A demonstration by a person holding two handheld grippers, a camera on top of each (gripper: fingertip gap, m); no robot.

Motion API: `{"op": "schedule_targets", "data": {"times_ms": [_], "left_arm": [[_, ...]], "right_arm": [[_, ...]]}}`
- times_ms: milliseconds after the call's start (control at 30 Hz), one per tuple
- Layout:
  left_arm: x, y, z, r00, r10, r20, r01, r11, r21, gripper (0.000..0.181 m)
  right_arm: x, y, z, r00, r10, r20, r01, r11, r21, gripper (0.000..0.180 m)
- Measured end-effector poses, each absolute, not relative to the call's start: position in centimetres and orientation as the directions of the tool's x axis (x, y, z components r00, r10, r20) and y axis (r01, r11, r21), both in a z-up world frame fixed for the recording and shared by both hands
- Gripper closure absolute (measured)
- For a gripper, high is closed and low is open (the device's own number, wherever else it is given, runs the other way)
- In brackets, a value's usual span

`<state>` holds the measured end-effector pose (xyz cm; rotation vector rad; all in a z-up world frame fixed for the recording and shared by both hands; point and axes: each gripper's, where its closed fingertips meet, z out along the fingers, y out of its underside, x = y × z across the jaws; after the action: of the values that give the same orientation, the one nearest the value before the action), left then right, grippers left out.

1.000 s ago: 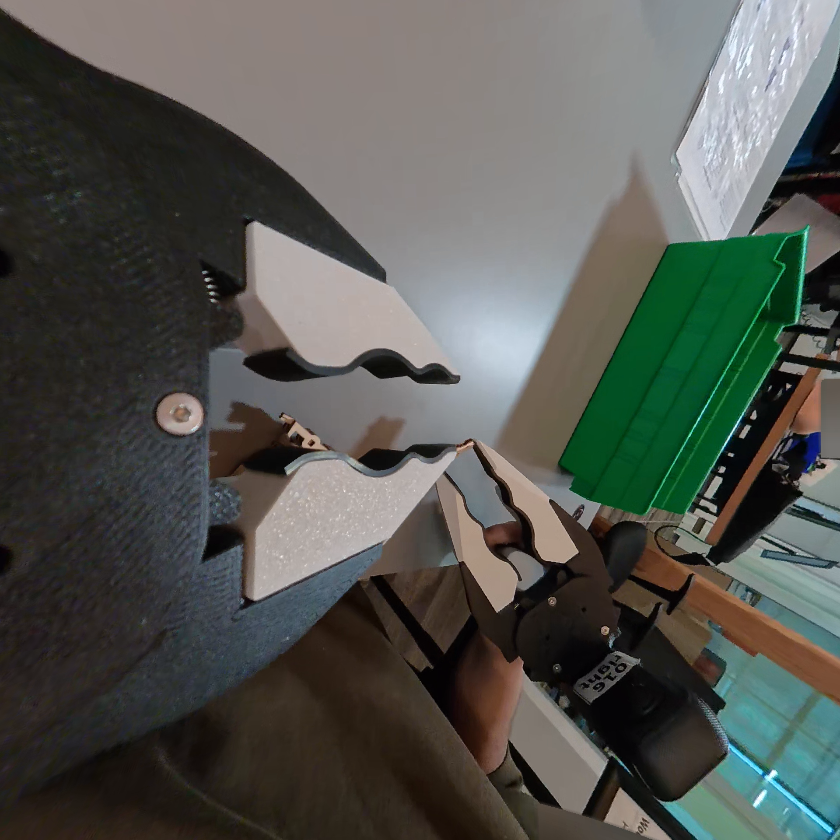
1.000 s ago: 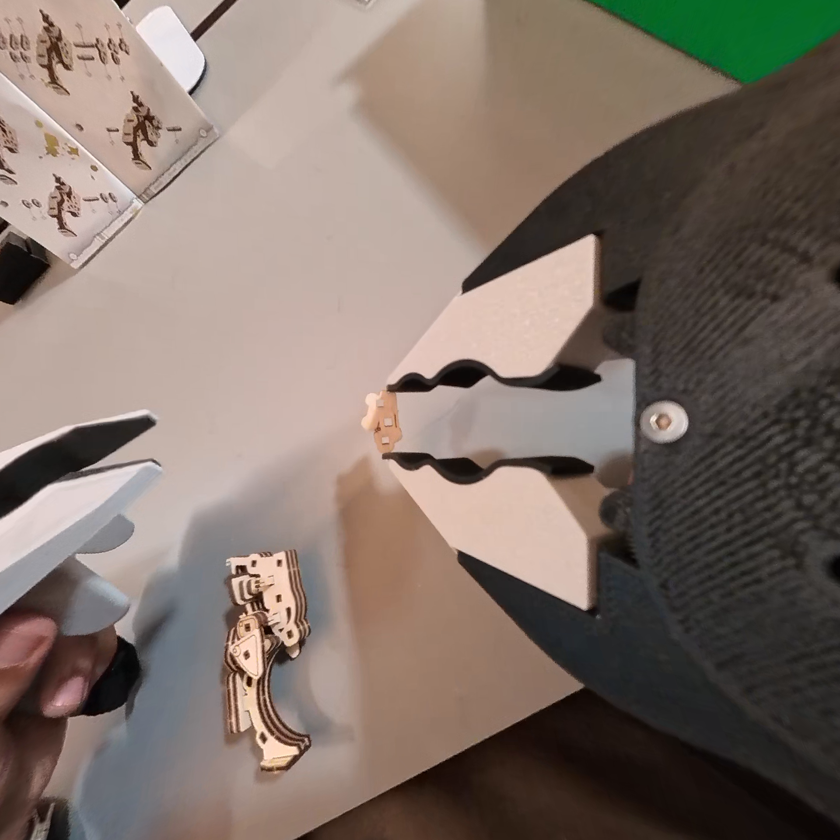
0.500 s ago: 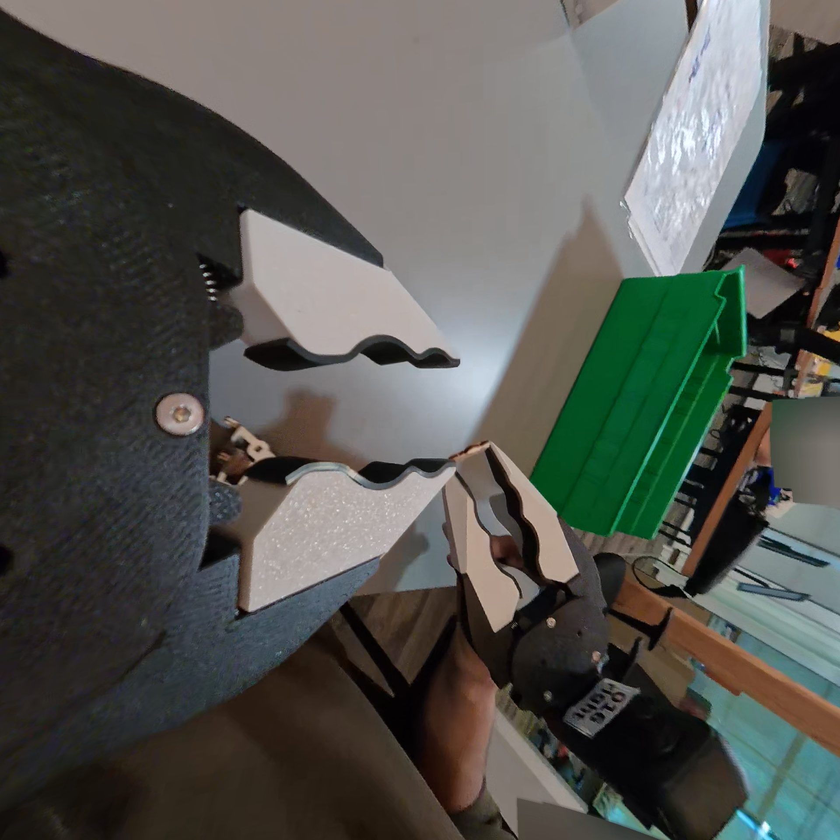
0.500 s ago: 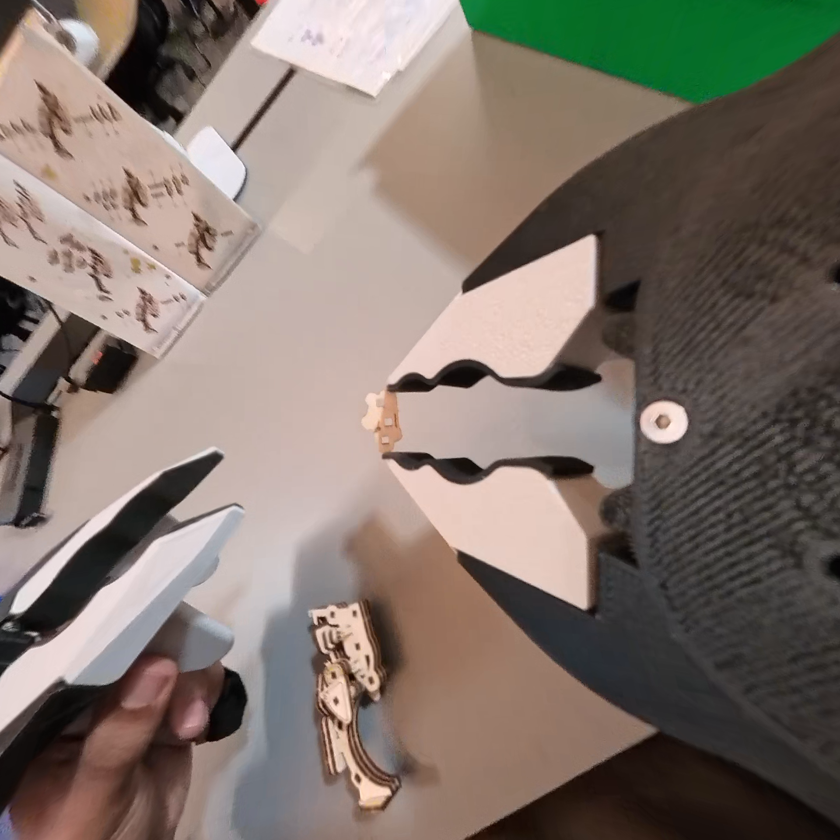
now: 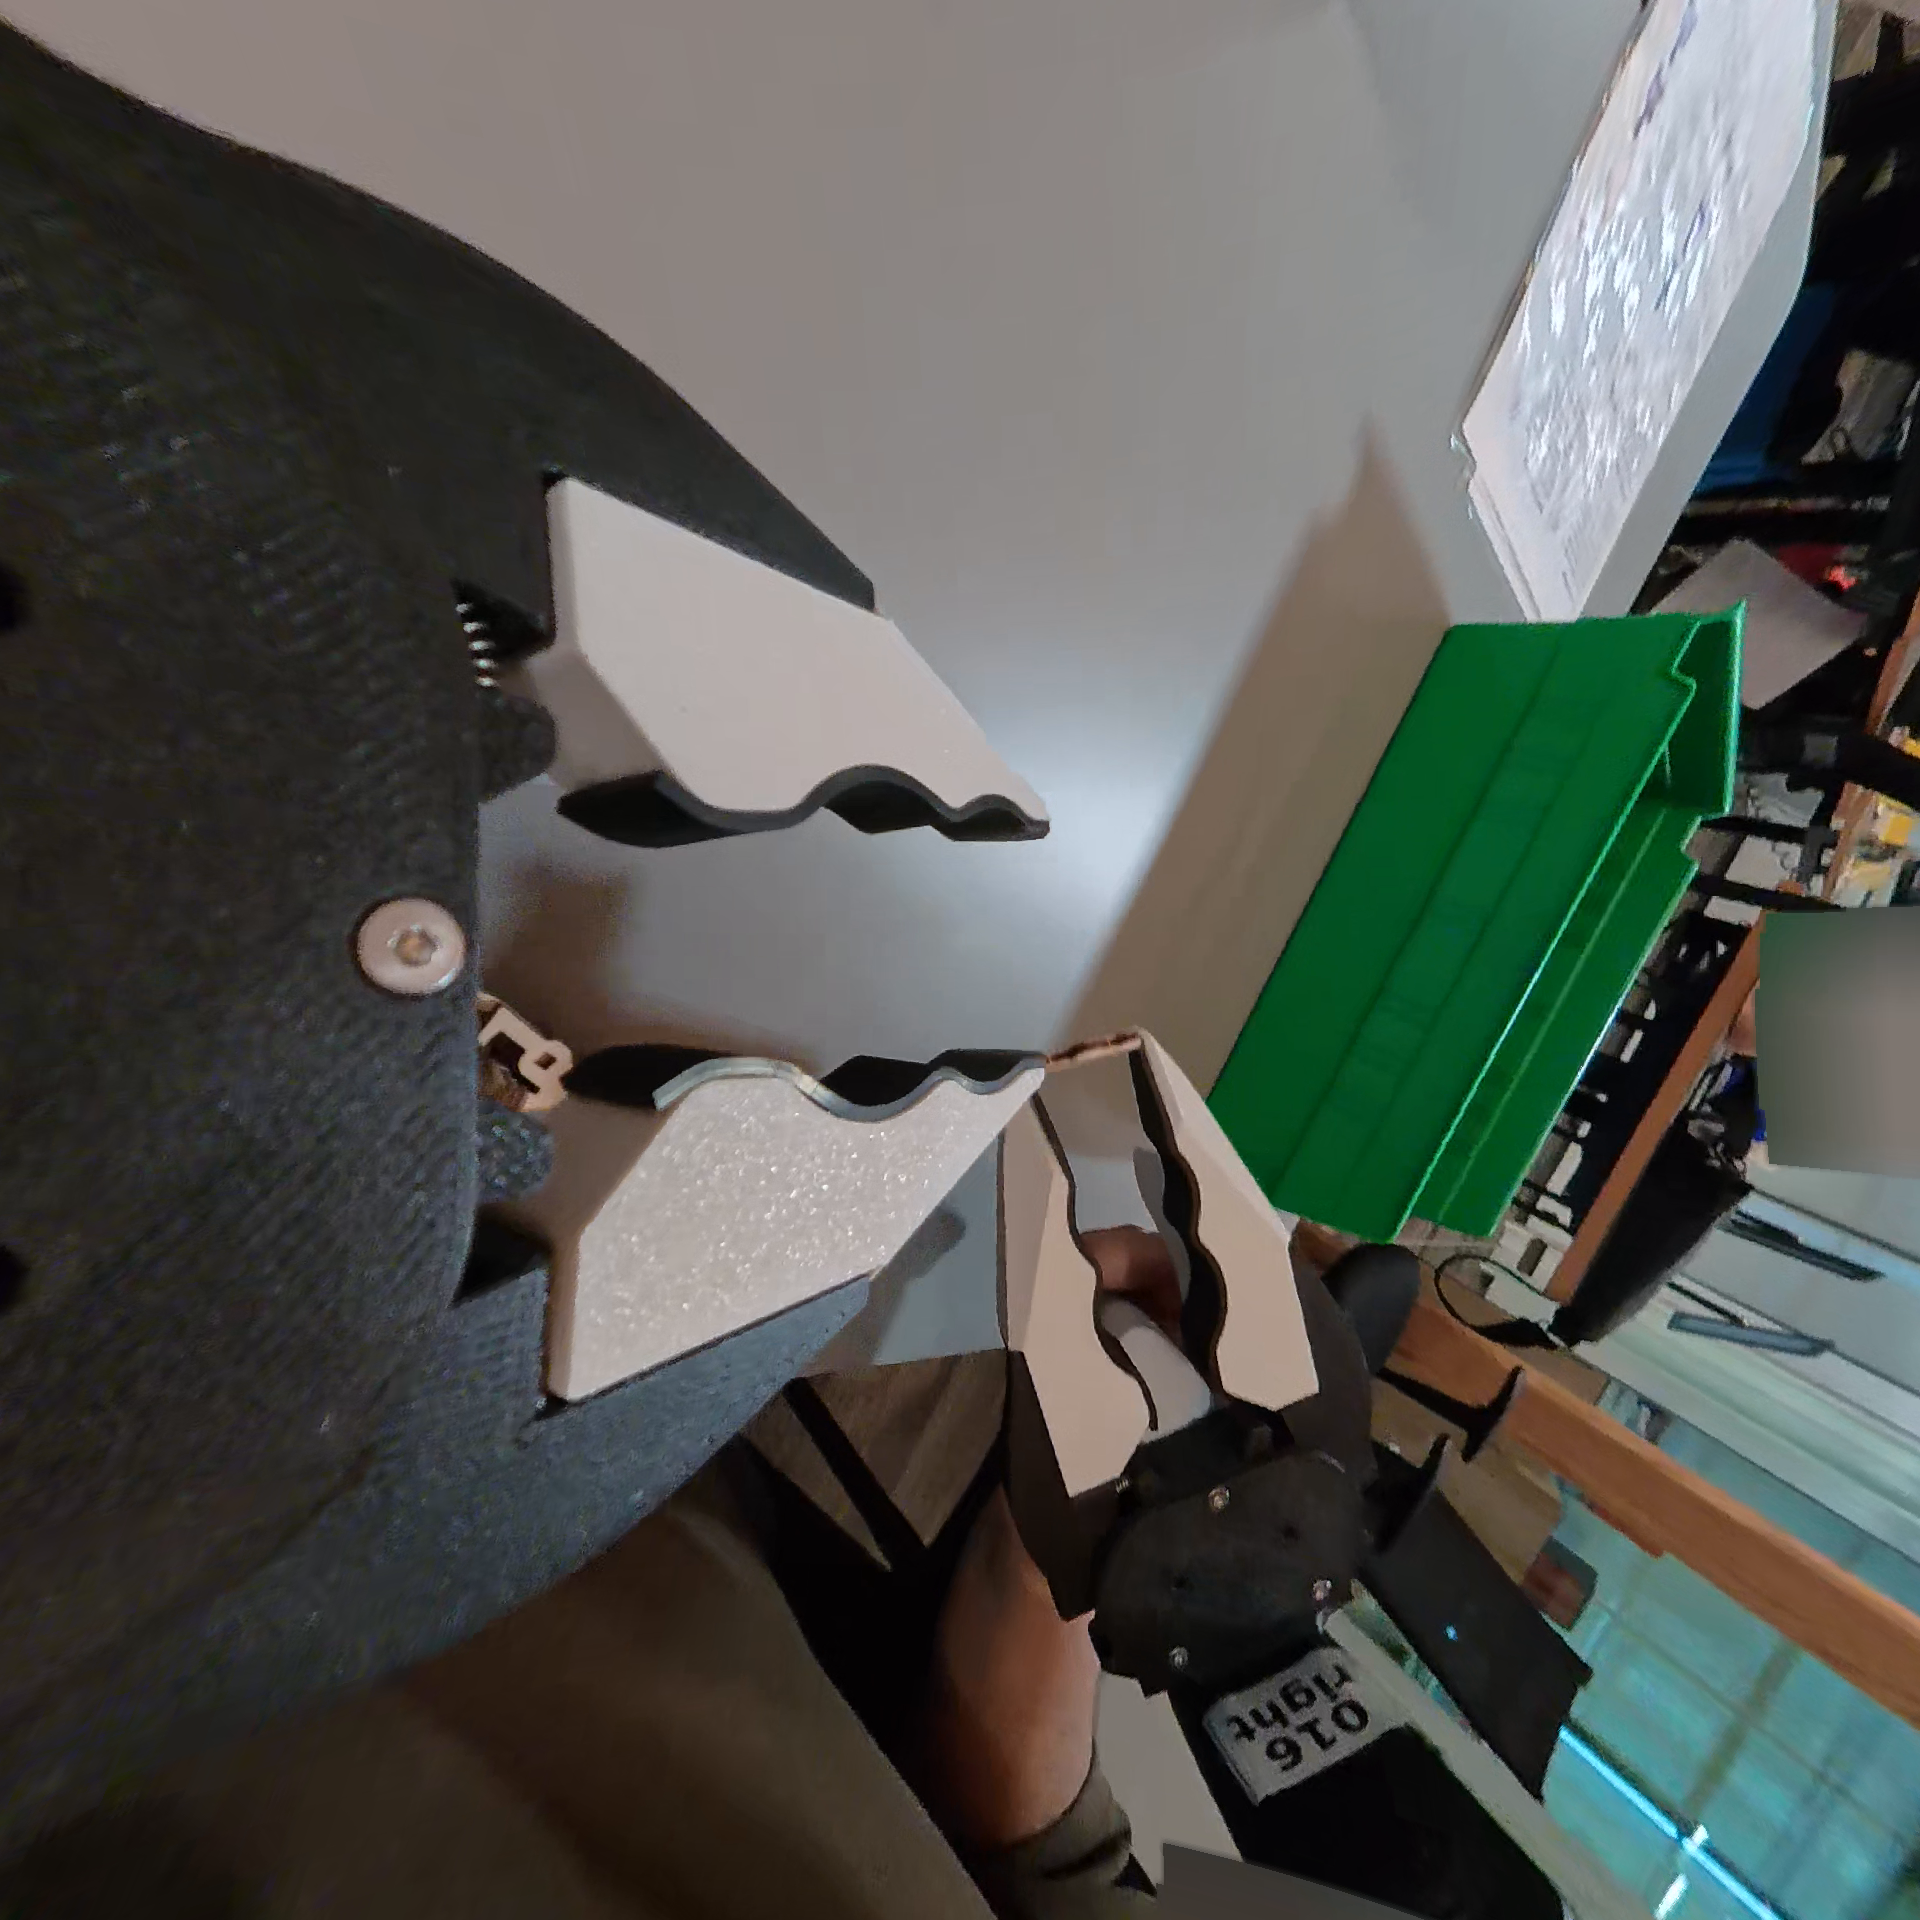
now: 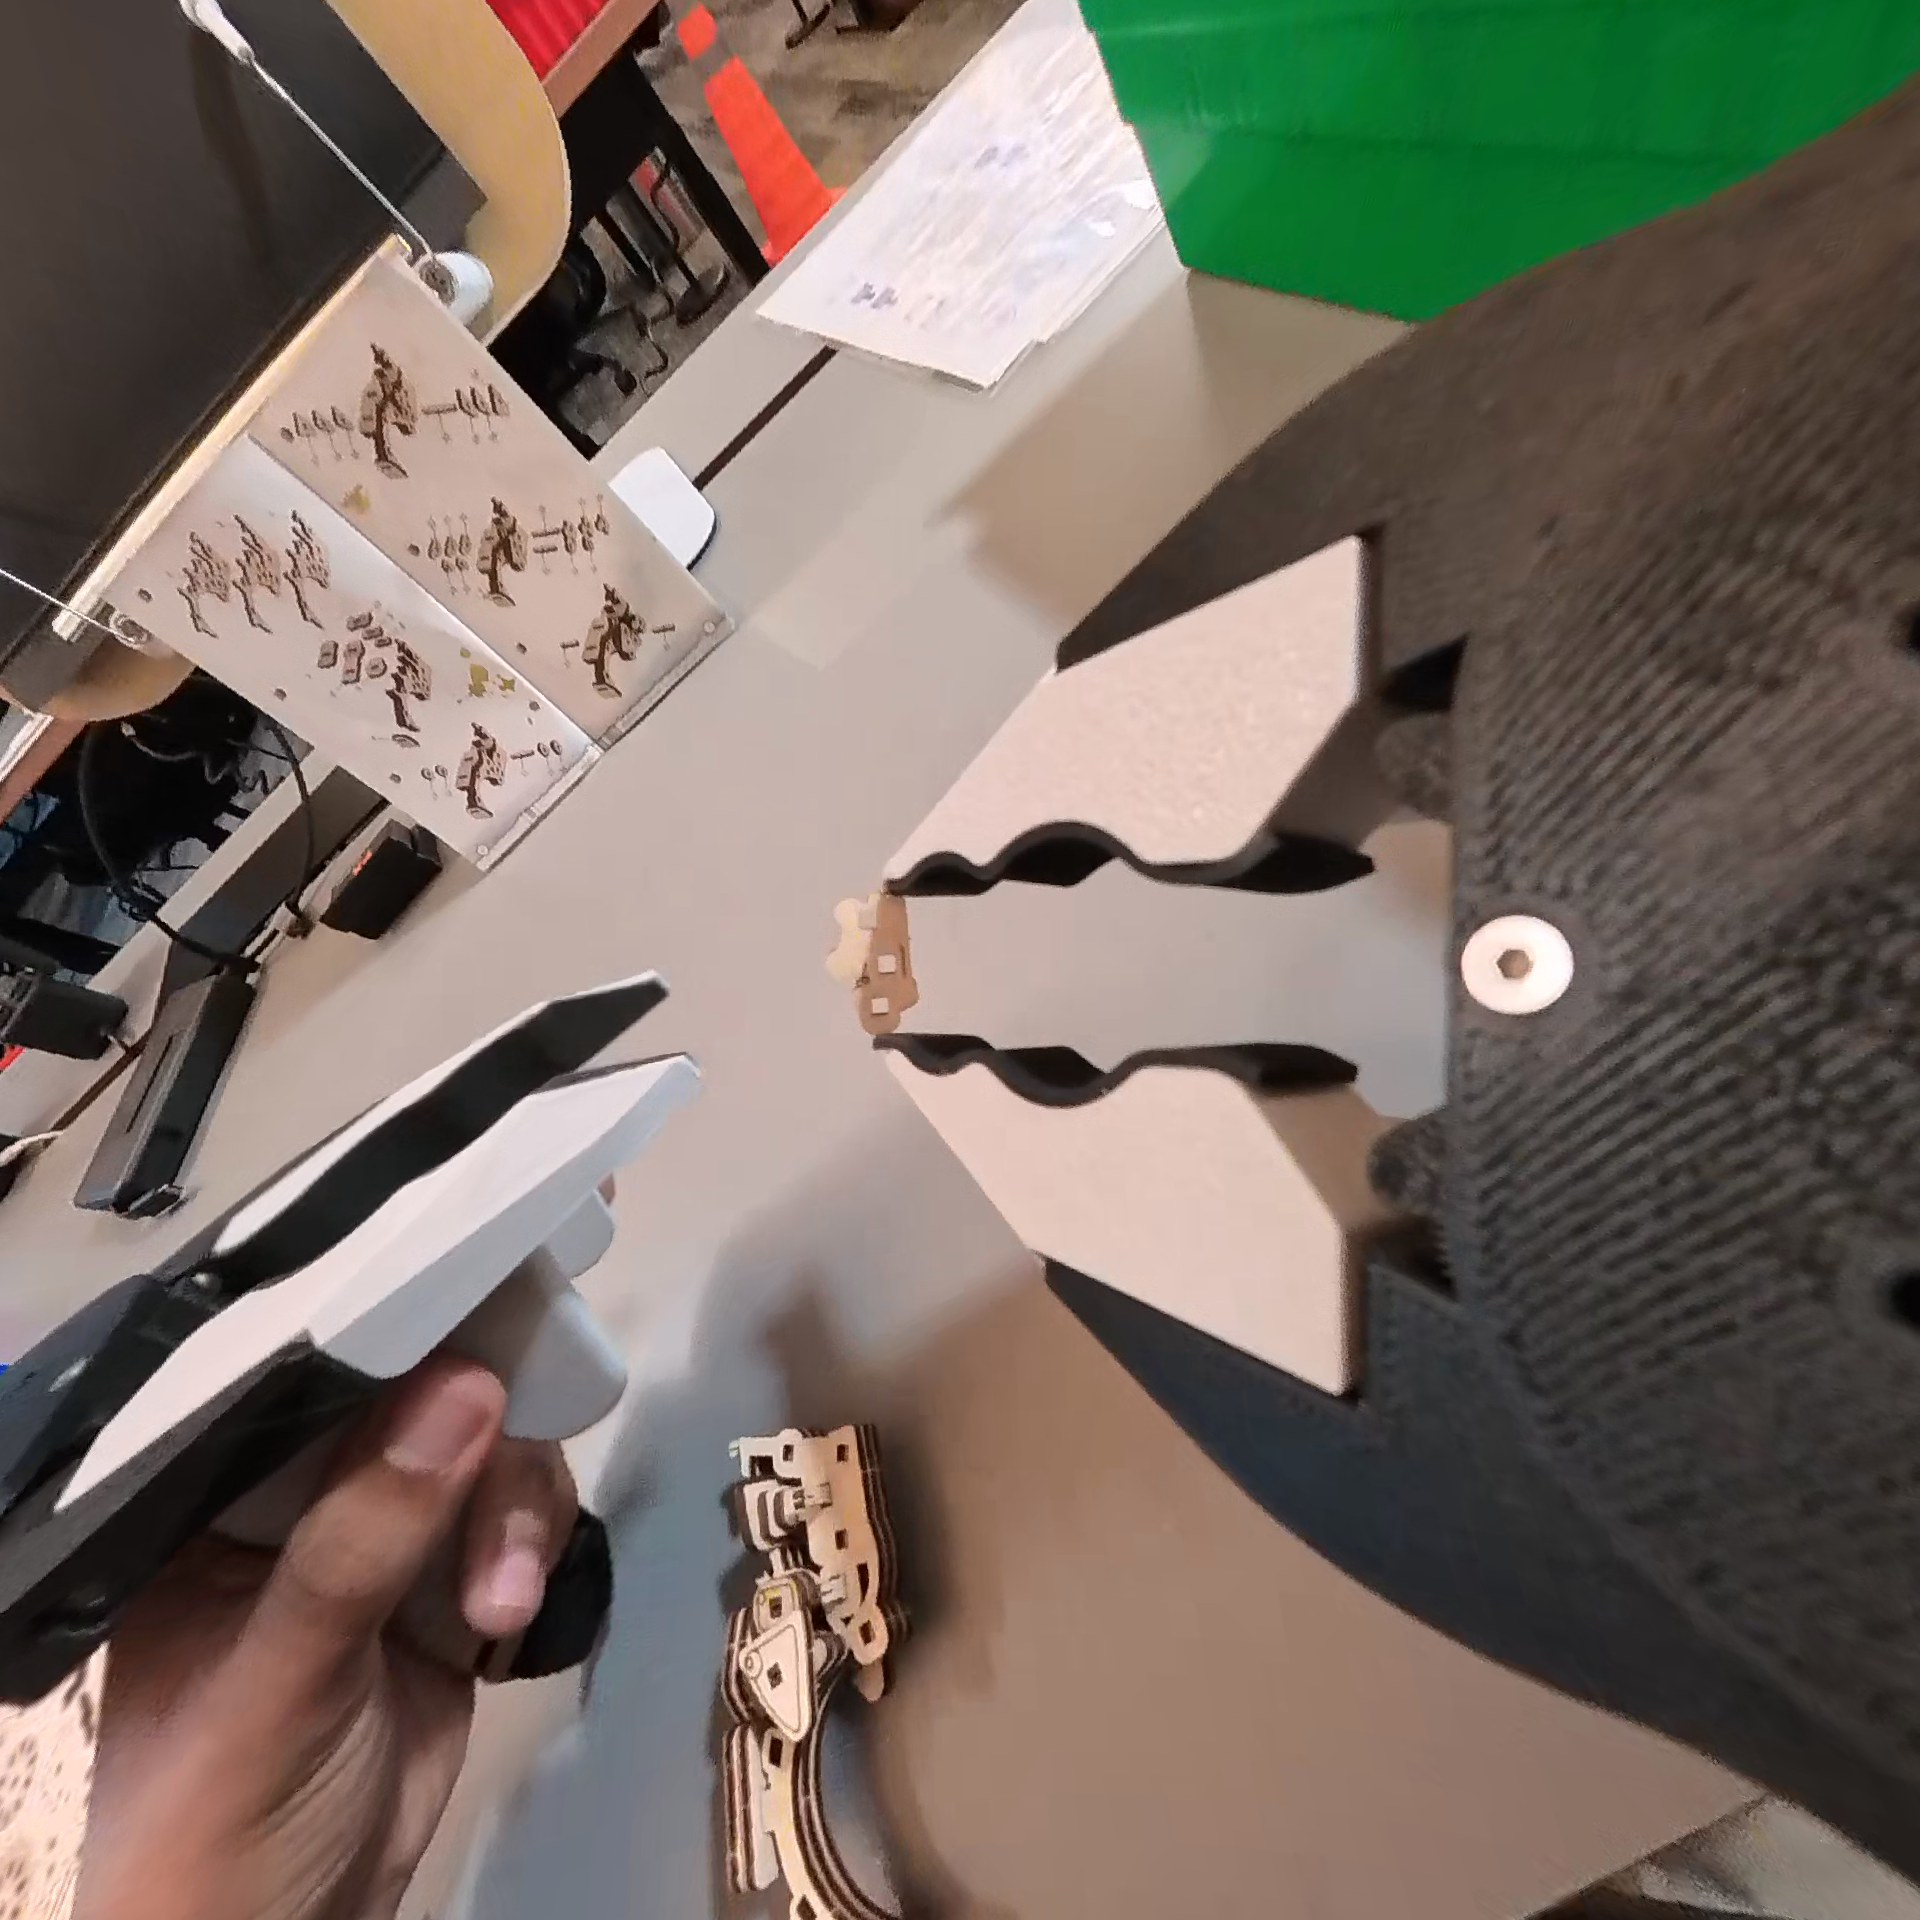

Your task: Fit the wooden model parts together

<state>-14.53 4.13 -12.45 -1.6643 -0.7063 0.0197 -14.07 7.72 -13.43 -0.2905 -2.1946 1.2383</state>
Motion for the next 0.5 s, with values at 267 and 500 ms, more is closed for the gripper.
{"op": "schedule_targets", "data": {"times_ms": [267, 500], "left_arm": [[-13.4, 5.6, -11.8, 0.795, 0.405, 0.452, 0.499, -0.013, -0.867, 0.142], [-12.1, 6.3, -11.4, 0.777, 0.313, 0.546, 0.564, 0.037, -0.825, 0.149]], "right_arm": [[-13.7, 8.2, -12.3, -0.793, 0.463, 0.396, -0.133, 0.504, -0.854, 0.154], [-13.4, 7.9, -11.5, -0.788, 0.459, 0.41, -0.176, 0.47, -0.865, 0.155]]}}
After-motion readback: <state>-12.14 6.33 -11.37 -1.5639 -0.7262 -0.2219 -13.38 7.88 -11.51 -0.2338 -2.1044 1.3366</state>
